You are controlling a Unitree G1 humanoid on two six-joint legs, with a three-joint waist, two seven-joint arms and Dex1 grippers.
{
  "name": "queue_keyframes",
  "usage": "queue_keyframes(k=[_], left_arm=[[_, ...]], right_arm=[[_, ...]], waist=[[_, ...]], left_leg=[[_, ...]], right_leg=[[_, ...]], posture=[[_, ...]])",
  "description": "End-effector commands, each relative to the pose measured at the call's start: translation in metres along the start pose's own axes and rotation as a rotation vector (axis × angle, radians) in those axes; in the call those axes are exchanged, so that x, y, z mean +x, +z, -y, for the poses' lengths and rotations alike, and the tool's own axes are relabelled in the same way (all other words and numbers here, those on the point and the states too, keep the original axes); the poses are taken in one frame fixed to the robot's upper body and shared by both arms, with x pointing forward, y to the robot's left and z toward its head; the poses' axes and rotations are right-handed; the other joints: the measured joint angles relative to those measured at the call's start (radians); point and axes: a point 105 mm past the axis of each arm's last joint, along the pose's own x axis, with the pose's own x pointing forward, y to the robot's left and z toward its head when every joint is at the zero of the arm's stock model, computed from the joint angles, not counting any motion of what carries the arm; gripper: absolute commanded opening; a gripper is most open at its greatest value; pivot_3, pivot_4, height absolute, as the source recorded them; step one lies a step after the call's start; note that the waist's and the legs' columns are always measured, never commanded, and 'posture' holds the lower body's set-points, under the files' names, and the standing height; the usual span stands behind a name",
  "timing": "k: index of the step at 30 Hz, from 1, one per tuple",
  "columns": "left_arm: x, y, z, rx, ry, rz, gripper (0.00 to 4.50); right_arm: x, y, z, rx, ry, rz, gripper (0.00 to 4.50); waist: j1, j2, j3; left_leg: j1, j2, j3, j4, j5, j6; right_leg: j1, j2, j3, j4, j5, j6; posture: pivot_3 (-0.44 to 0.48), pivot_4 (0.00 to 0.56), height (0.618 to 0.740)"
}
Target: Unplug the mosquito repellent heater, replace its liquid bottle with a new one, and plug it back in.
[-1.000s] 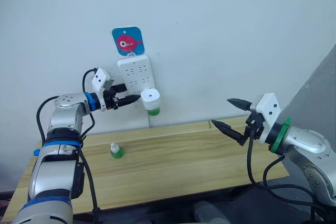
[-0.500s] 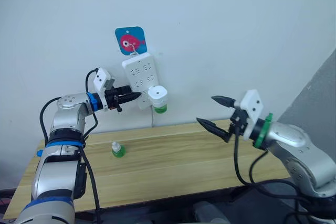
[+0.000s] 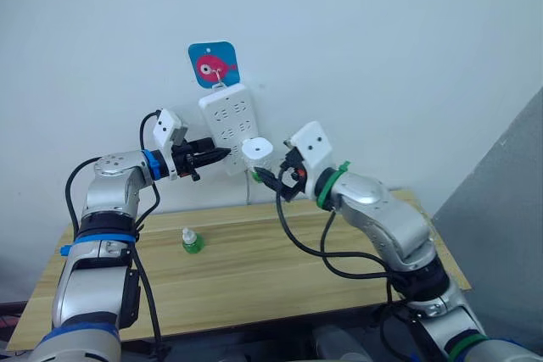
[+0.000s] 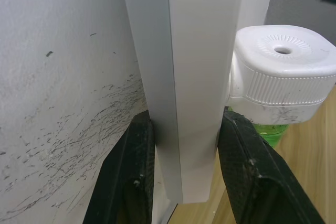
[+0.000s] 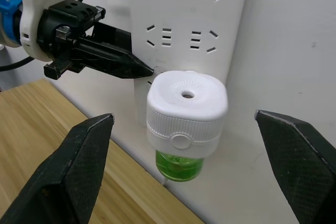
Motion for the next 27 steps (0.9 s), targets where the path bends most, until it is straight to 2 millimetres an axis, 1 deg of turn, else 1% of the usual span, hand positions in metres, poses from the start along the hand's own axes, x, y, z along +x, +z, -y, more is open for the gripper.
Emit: queue_keyframes(k=[1,6,12,27], left_arm=[[0.003,0.014,0.003,0.045,-0.008,0.03,1.35],[0.002,0.013,0.004,0.043,-0.008,0.026,1.35],[0.002,0.013,0.005,0.044,-0.007,0.022,1.35],[0.003,0.015,0.005,0.045,-0.004,0.028,1.35]], right_arm=[[0.008,0.01,0.004,-0.008,-0.043,0.02,4.5],[0.019,0.008,0.007,0.001,-0.072,0.007,4.5],[0.031,0.012,0.009,0.06,-0.079,0.018,4.5],[0.053,0.012,-0.002,0.148,-0.008,0.02,4.5]], waist=[[0.0,0.0,0.0],[-0.001,0.001,0.001],[-0.002,0.002,0.002],[-0.002,0.003,0.002]], left_leg=[[0.0,0.0,0.0,0.0,0.0,0.0],[0.0,0.0,-0.002,0.0,0.0,0.0],[-0.001,0.0,-0.008,0.0,0.0,0.0],[-0.001,-0.001,-0.012,0.0,0.0,0.0]], right_leg=[[0.0,0.0,0.0,0.0,0.0,0.0],[0.0,0.0,-0.002,0.001,0.0,-0.001],[0.001,0.0,-0.009,0.002,0.002,-0.005],[0.0,0.0,-0.013,0.007,0.001,-0.007]], posture=[[-0.197,0.039,0.74],[-0.193,0.038,0.74],[-0.191,0.036,0.74],[-0.176,0.031,0.74]])
